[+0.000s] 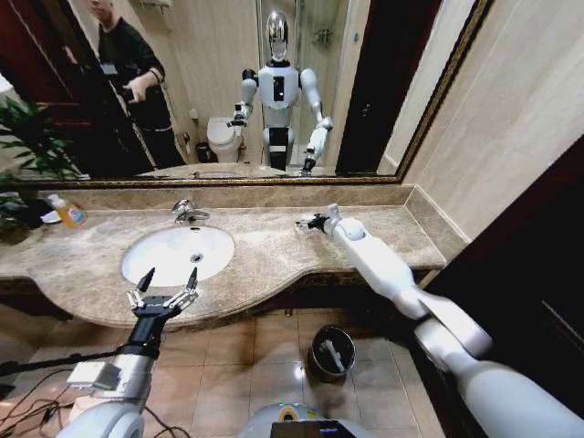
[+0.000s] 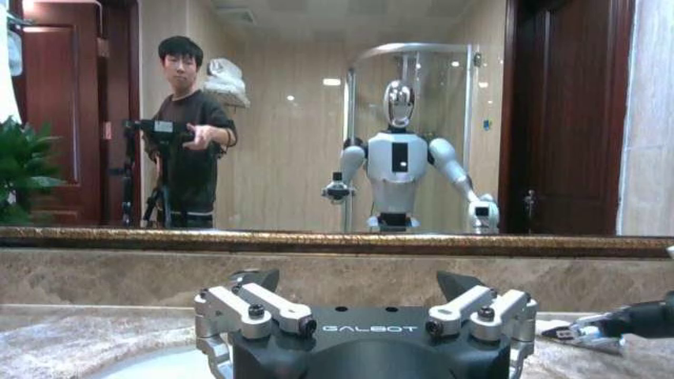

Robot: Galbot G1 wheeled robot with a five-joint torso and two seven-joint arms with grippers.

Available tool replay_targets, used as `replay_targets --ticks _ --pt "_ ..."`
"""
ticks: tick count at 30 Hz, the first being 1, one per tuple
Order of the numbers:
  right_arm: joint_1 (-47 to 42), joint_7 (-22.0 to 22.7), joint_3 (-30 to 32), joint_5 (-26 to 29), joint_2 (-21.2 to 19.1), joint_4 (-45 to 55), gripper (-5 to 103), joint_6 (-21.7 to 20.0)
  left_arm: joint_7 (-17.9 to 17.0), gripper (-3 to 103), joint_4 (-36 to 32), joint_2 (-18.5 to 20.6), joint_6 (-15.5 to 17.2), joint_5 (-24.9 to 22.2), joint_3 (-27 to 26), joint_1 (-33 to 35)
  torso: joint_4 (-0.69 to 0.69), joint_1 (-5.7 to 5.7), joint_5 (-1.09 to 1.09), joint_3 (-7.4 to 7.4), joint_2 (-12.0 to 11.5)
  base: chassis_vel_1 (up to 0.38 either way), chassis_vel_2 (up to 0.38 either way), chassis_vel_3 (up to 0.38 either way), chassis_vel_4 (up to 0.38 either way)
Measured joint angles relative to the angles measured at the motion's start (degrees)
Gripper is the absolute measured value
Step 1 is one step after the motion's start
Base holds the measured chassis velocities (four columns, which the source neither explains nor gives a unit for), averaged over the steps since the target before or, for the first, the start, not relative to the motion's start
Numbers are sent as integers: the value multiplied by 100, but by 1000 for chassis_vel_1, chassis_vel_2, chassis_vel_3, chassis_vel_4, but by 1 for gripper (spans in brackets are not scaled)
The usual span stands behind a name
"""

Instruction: Pick up the trash from the sink and place it in the trash bin.

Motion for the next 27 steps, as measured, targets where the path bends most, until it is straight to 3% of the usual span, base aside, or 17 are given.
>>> replay_targets --ticks 4,8,9,12,13,15,18,24,27 --pt "-299 110 152 176 -235 452 100 160 0 100 0 0 0 0 0 0 -1 -1 0 0 0 0 0 0 0" --pt "-218 -136 269 218 -310 222 100 590 0 100 0 0 0 0 0 0 0 -1 1 0 0 0 0 0 0" --pt "-68 -548 315 202 -299 -102 100 858 0 100 0 0 0 0 0 0 0 1 0 0 0 0 0 0 0" --pt "78 -949 337 161 -257 -440 100 1028 0 100 0 0 0 0 0 0 0 0 0 0 0 0 0 0 0" --pt "412 -1711 339 -87 -140 -1178 100 1317 3 100 0 0 0 0 0 0 0 1 1 0 0 0 0 0 0" --pt "506 -1921 331 -183 -105 -1383 100 1385 0 100 0 0 0 0 0 0 1 1 1 0 0 0 0 0 0" --pt "916 -2746 278 -562 64 -2199 100 1414 1 100 0 0 0 0 0 0 1 2 0 1 0 0 0 0 0" --pt "1081 -3395 293 -895 172 -2580 100 1166 1 100 0 0 0 0 0 0 0 1 0 1 0 0 0 0 0" --pt "1102 -3473 332 -1035 240 -2691 100 1125 0 100 0 0 0 0 0 0 0 1 0 1 0 0 0 0 0"
